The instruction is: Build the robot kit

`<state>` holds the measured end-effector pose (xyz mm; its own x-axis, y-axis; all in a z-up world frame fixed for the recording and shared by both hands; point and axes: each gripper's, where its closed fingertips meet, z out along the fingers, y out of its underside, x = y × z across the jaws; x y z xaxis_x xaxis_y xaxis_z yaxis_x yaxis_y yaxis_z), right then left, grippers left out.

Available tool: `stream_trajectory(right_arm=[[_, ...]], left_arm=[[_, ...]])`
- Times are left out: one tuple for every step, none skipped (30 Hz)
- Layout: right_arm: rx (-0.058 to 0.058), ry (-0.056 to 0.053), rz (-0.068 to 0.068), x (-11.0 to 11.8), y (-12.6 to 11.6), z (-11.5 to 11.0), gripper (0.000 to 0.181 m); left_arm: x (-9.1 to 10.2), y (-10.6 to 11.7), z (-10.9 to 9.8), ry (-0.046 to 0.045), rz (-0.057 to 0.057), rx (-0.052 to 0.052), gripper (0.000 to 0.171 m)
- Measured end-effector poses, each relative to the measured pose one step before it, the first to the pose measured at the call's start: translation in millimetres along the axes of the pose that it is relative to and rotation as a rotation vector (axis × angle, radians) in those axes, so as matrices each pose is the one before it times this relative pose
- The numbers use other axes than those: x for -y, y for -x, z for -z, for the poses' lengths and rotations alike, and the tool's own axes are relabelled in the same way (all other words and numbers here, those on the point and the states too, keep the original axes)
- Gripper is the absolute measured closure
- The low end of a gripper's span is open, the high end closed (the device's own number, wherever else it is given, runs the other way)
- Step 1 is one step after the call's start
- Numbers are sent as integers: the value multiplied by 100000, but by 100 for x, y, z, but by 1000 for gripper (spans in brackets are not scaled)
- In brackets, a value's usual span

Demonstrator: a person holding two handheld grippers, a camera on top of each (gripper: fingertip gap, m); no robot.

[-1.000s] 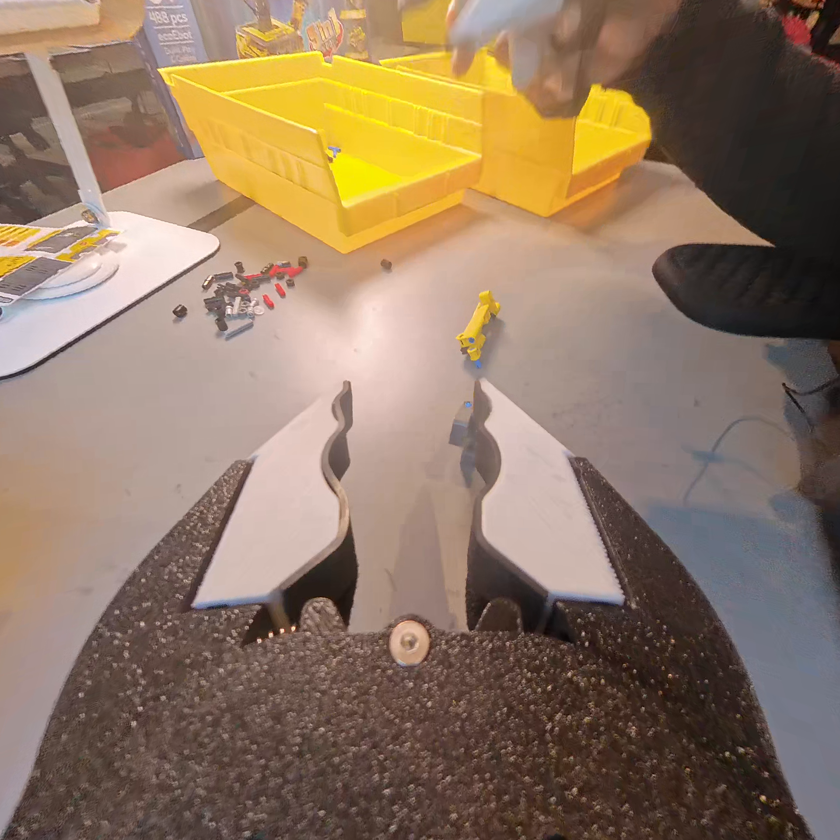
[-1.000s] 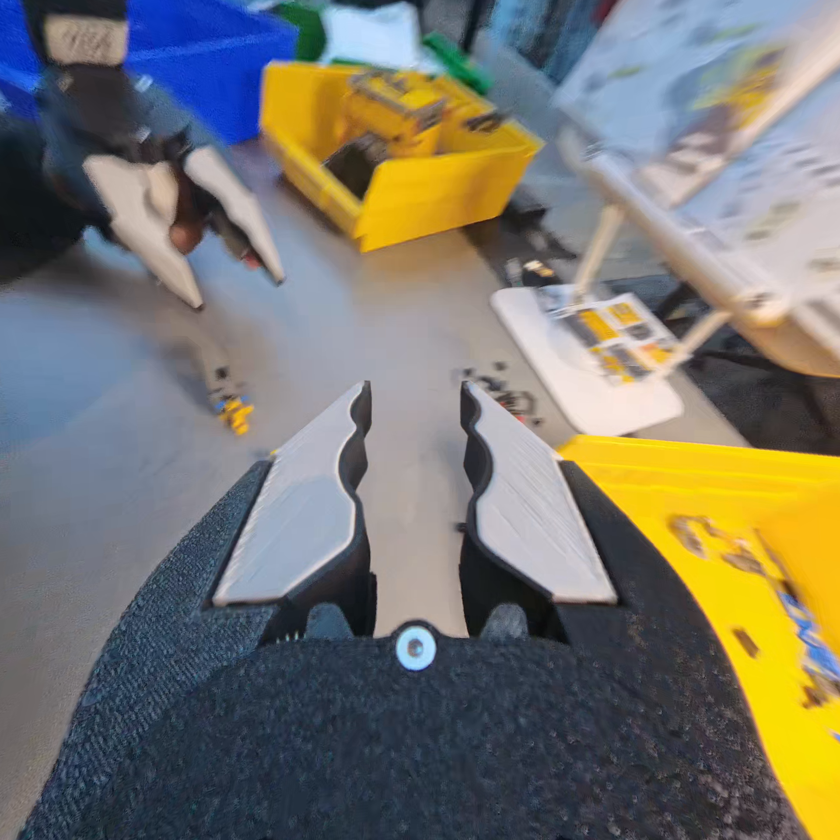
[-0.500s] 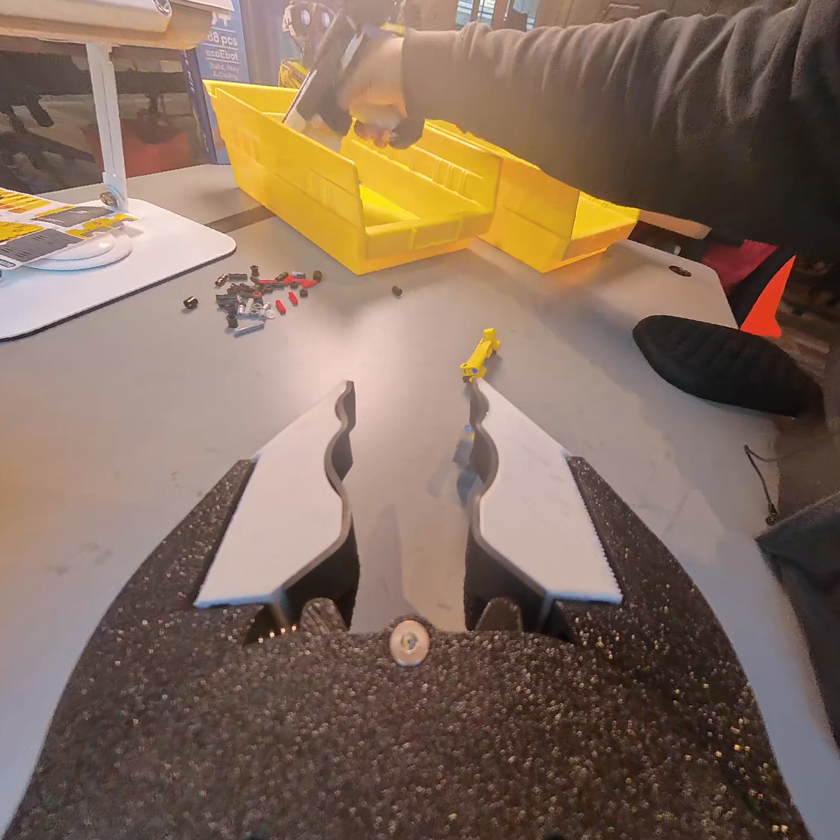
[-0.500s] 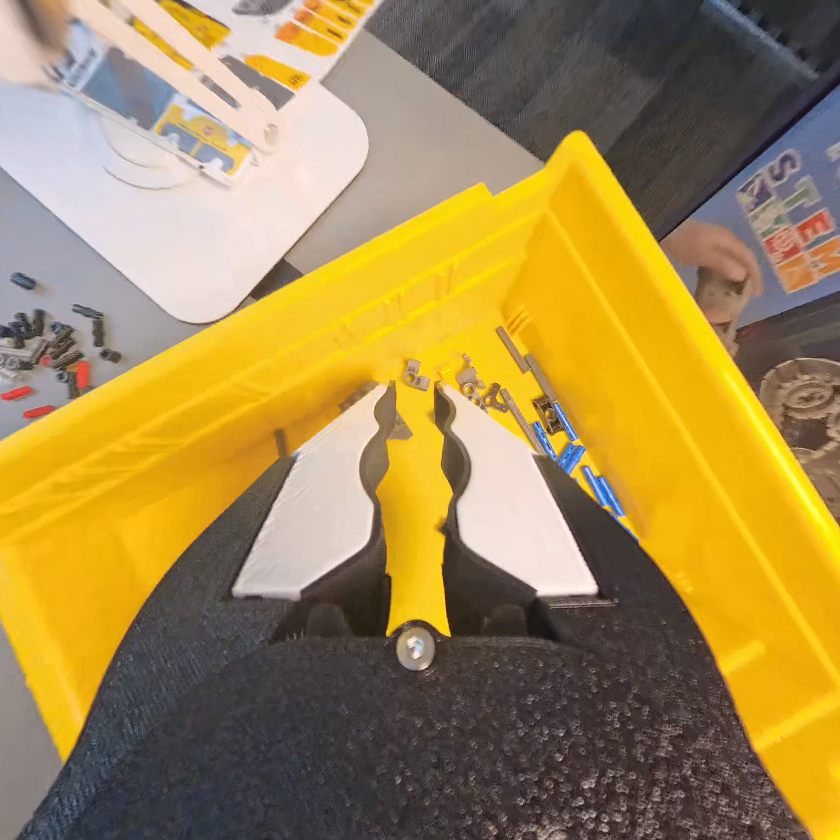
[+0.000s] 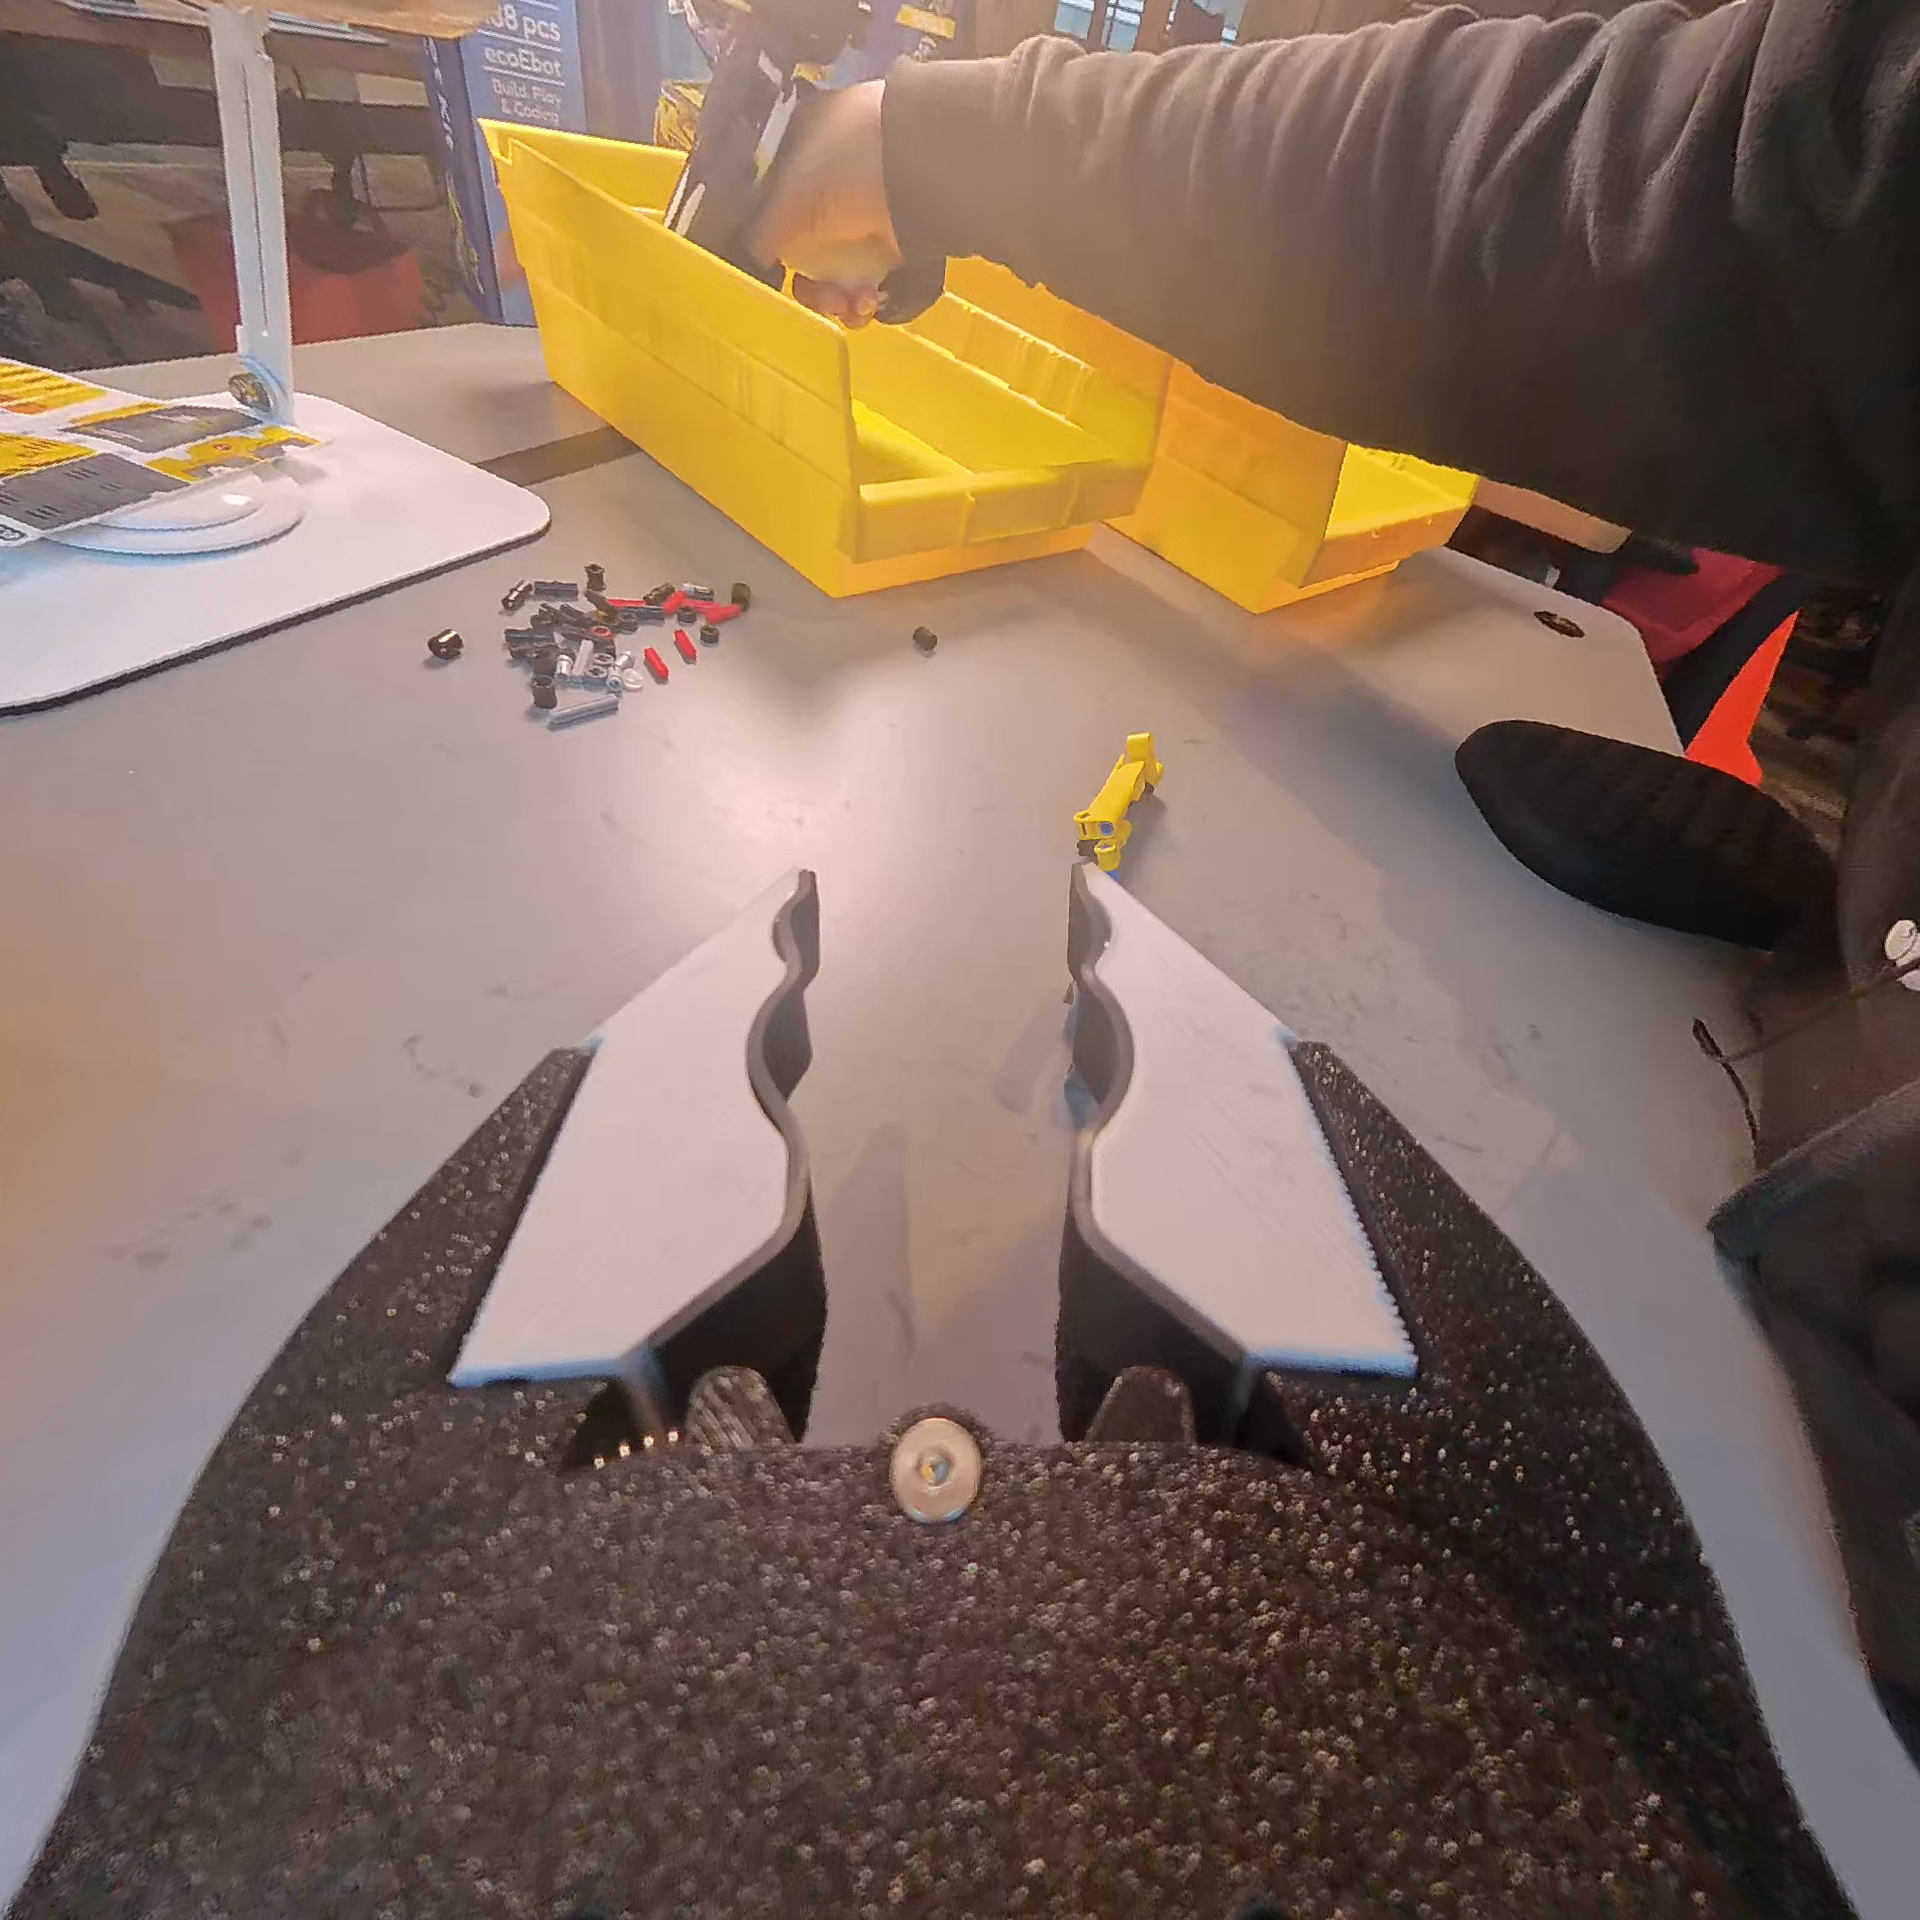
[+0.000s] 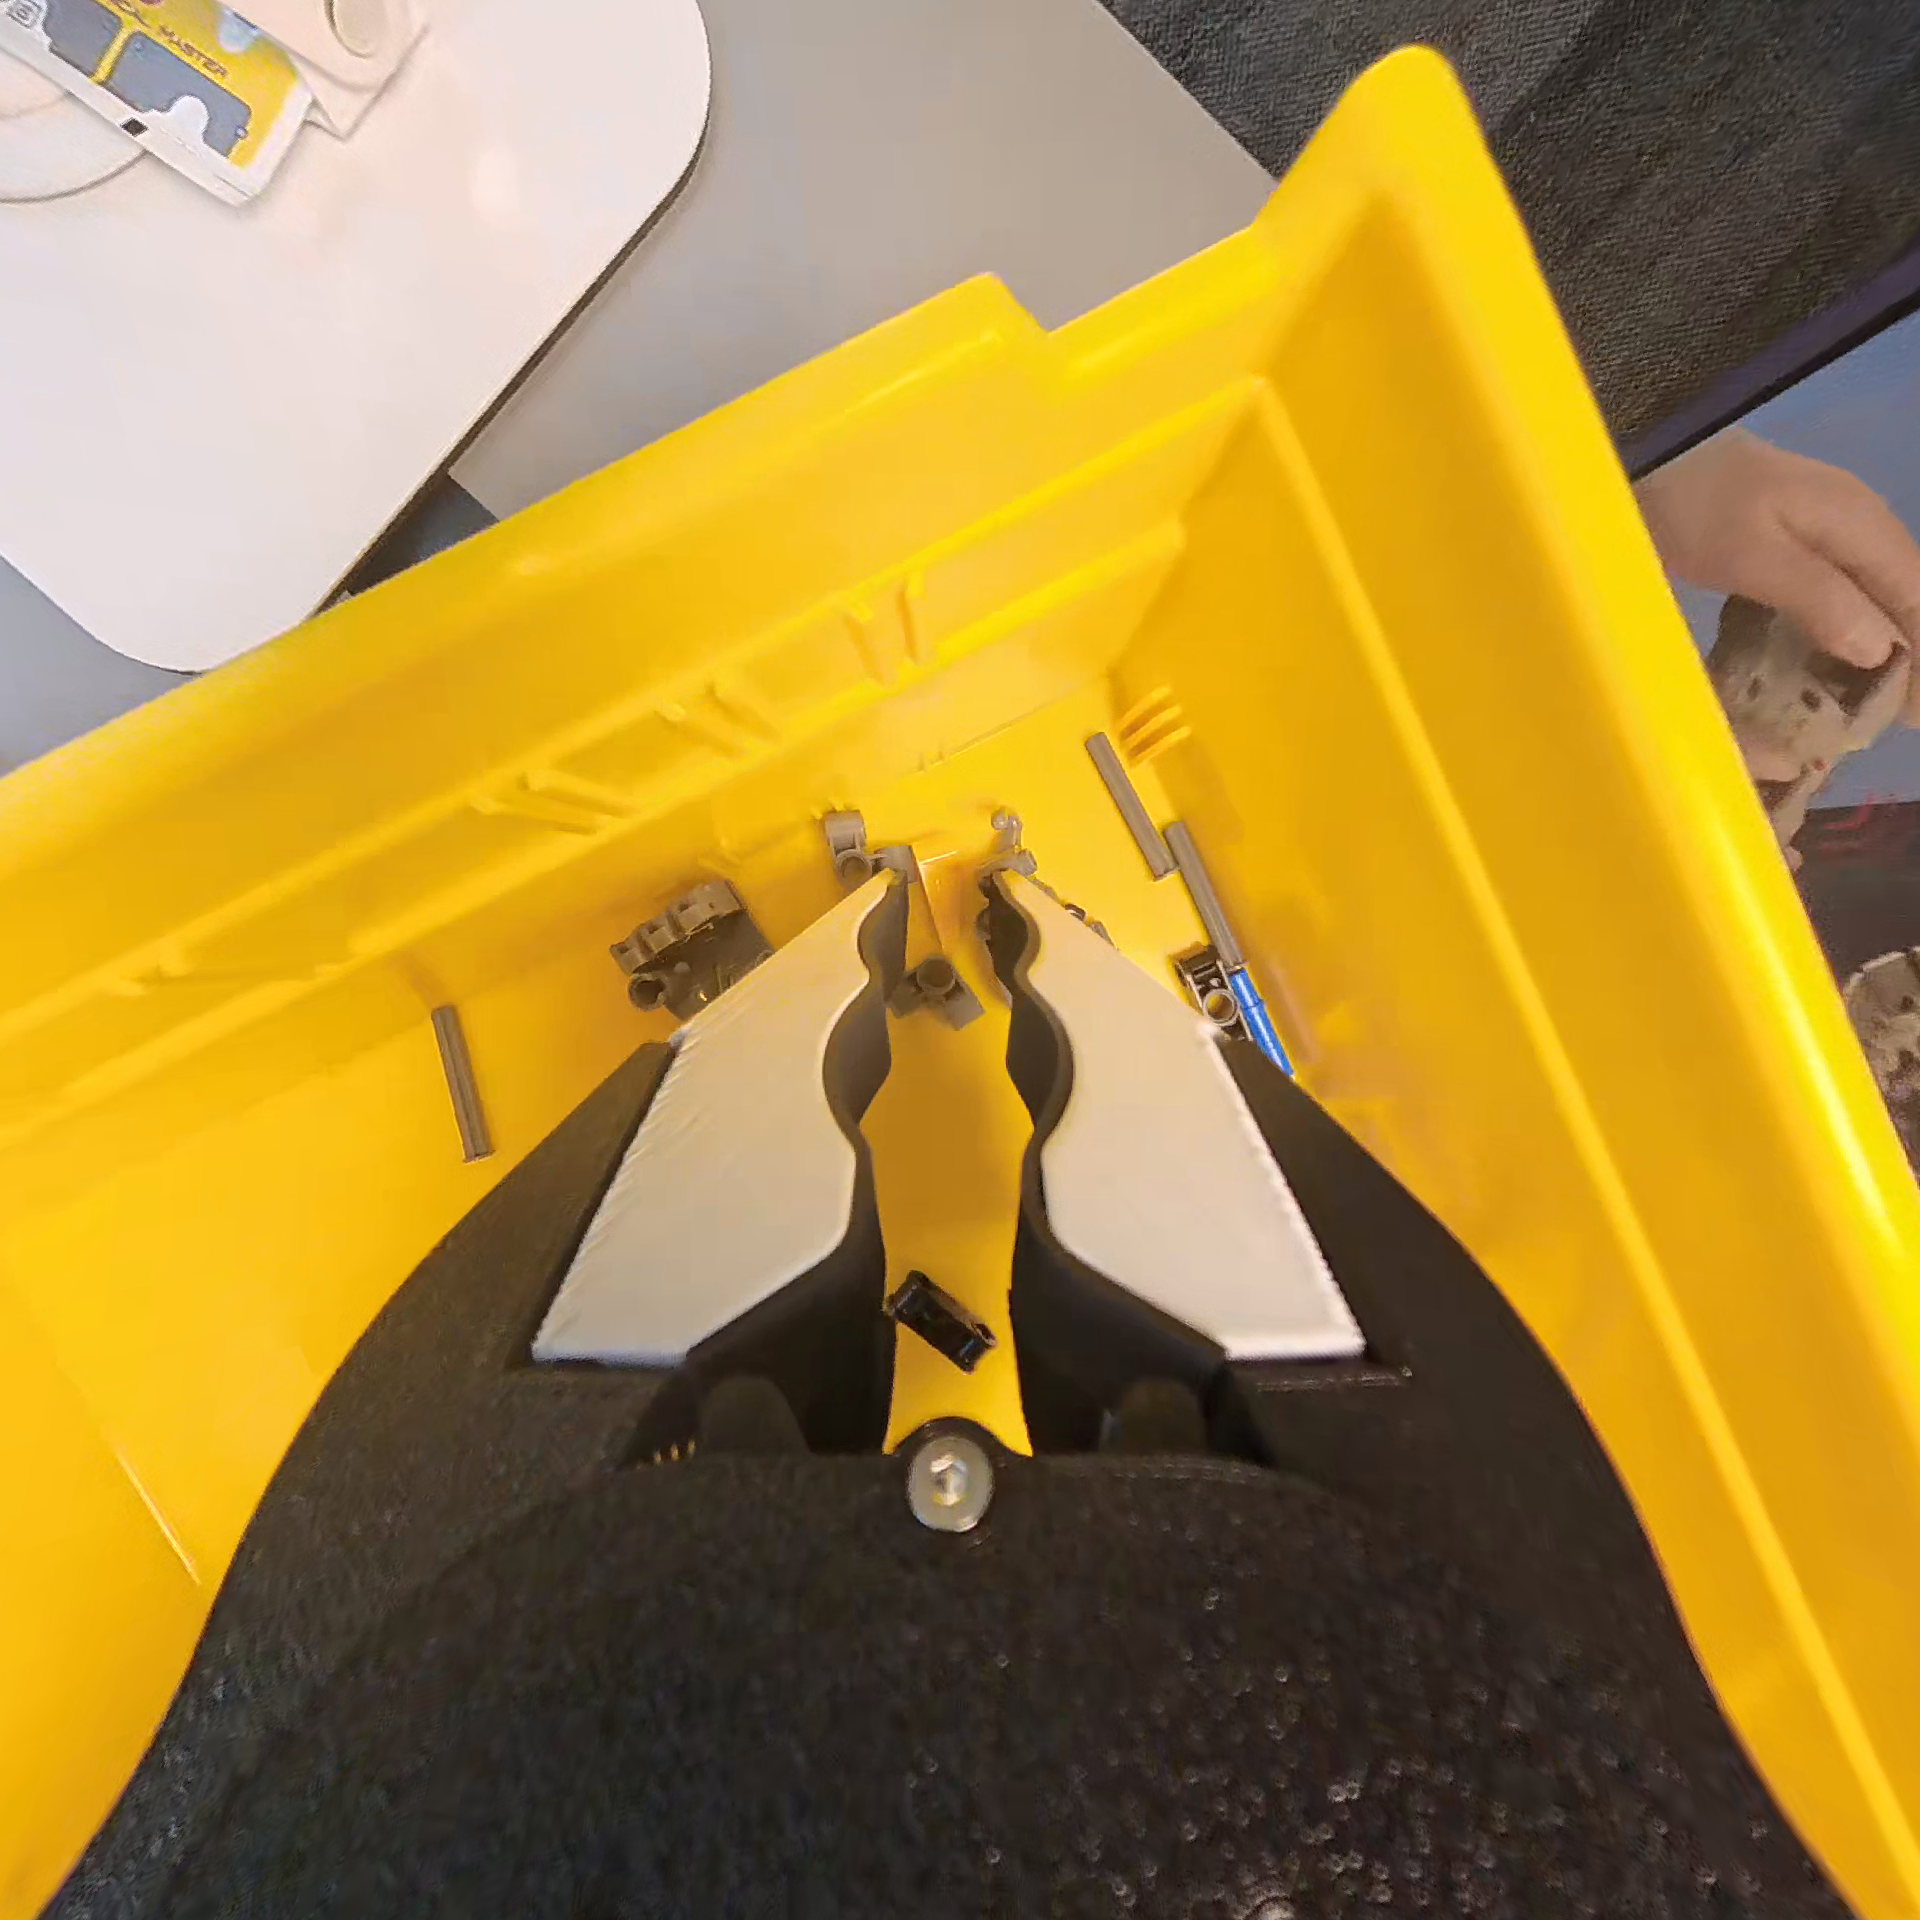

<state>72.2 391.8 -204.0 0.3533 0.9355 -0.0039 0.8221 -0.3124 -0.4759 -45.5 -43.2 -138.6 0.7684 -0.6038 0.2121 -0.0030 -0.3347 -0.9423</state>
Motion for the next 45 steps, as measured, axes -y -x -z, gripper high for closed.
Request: stream_trajectory(right_arm=[[674, 675, 1290, -59, 80, 40, 166], [1679, 1104, 1669, -132, 338, 66, 166], [1268, 1206, 2516, -141, 372, 112, 166], [-1816, 1185, 3497, -210, -4, 87, 166], [-2708, 1089, 4335, -273, -82, 0, 166], [-1317, -624, 3184, -67, 110, 17, 166], [563, -149, 799, -71, 251, 12, 166], [2373, 2142, -599, -383, 416, -108, 165], [247, 469, -341, -162, 67, -132, 165], [-2174, -1740, -131, 225, -340, 21, 163], [-1330, -309, 441, -3, -244, -89, 162], [462, -1365, -427, 146, -4, -49, 162], [1100, -600, -1109, 25, 16, -43, 163], [1122, -507, -1741, -5, -56, -22, 162], [1372, -631, -2155, -4, -39, -28, 162], [692, -941, -1899, 60, -130, -51, 162], [1100, -924, -1068, 59, 4, -64, 163], [930, -1269, -531, 129, 50, -72, 167], [656, -1083, 39, 125, 99, -117, 176], [267, -18, 254, 41, 137, -36, 179], [-2787, 771, 1490, -33, -214, 108, 181], [-4146, 1551, 3215, -189, -311, 301, 181], [-2359, -124, 3577, 35, 65, 604, 181], [-3540, -2065, 3751, 358, 71, 1006, 181], [-4737, -1703, 5876, 444, 244, 1384, 181], [-3962, -3808, 7280, 870, 754, 1723, 181], [-3896, -5125, 6760, 1248, 1061, 2013, 181], [-3950, -5063, 6709, 1441, 1253, 2175, 181], [-3329, -5783, 6817, 1722, 1545, 2271, 181], [-2552, -6588, 6368, 1992, 1821, 2229, 181], [-48, -6854, 4977, 2179, 2310, 2022, 181], [662, -6959, 3772, 2268, 2539, 1672, 181], [-194, -5961, 3819, 2117, 2517, 1251, 181], [-112, -4488, 4170, 1877, 2588, 820, 181], [-443, -4166, 3661, 1780, 2506, 489, 181], [418, -4260, 1295, 1716, 2545, 177, 181], [1801, -4271, -759, 1619, 2583, -116, 181], [-233, -3285, -479, 1292, 2153, -342, 181], [-954, -1811, -475, 930, 1798, -479, 181], [298, -1523, -596, 769, 1684, -476, 181], [-949, -1724, 492, 640, 1222, -432, 181], [-2227, -182, 2494, 257, 748, -386, 181], [-2348, 988, 2481, -5, 417, -298, 181], [-1058, 12, 922, 95, 350, -167, 181], [246, -916, 285, 277, 374, -31, 181]], left_arm=[[26, 69, 28, -202, 749, -90, 124], [35, 70, 25, -194, 678, -51, 125], [35, 59, 23, -234, 537, -4, 125], [30, 38, 24, -251, 370, -43, 125], [17, 19, 23, -179, 257, -82, 125], [-2, 11, -3, 27, 213, -125, 125], [-28, -17, -32, 283, 179, -248, 126], [-50, -19, -47, 390, 94, -256, 126], [-38, -21, -48, 324, -53, -138, 126], [-30, -23, -41, 279, -197, -66, 126], [-33, -26, -24, 203, -311, 85, 126], [-15, -18, -3, 67, -360, 208, 126], [-4, -10, -1, 17, -310, 140, 126], [-4, -15, -11, 67, -188, 73, 126], [-24, 5, -13, 132, -56, 61, 126], [-17, -5, -15, 171, 10, -6, 126], [-27, 1, -11, 178, 28, -23, 126], [-22, 5, -25, 165, 37, 16, 127], [-9, 9, -13, 117, 28, 47, 127], [-12, 22, -1, 19, 15, 147, 127], [18, 4, 15, -137, -73, 137, 128], [25, -35, 28, -194, -190, 1, 129], [4, -55, 42, -123, -214, 81, 130], [7, -26, 28, -183, -162, 255, 130], [42, -67, 38, -322, -103, 11, 130], [59, -106, 12, -434, 50, -386, 130], [108, -98, -2, -644, 316, -477, 130], [154, -114, -33, -797, 806, -553, 130], [252, -184, -65, -1069, 1598, -1012, 130], [349, -287, -92, -1667, 2584, -1555, 130], [425, -363, -133, -1983, 3682, -1750, 131], [389, -398, -207, -1732, 4655, -1804, 132], [350, -520, -269, -1741, 5354, -2329, 132], [345, -630, -311, -2256, 6227, -3109, 135], [293, -696, -332, -2547, 6983, -3570, 141], [127, -662, -353, -1877, 6507, -3560, 144], [-160, -502, -346, -319, 4819, -2644, 146], [-375, -286, -305, 1020, 2707, -1147, 148], [-420, -142, -214, 1336, 1080, -235, 150], [-362, -116, -129, 1166, 446, -235, 150], [-253, -118, -40, 674, 623, -412, 150], [-92, -100, 11, -49, 1005, -491, 149], [-40, -68, 47, -26, 891, -342, 149], [-125, -1, 6, 735, 135, 135, 150], [-191, -28, -53, 1312, -761, 360, 151]])
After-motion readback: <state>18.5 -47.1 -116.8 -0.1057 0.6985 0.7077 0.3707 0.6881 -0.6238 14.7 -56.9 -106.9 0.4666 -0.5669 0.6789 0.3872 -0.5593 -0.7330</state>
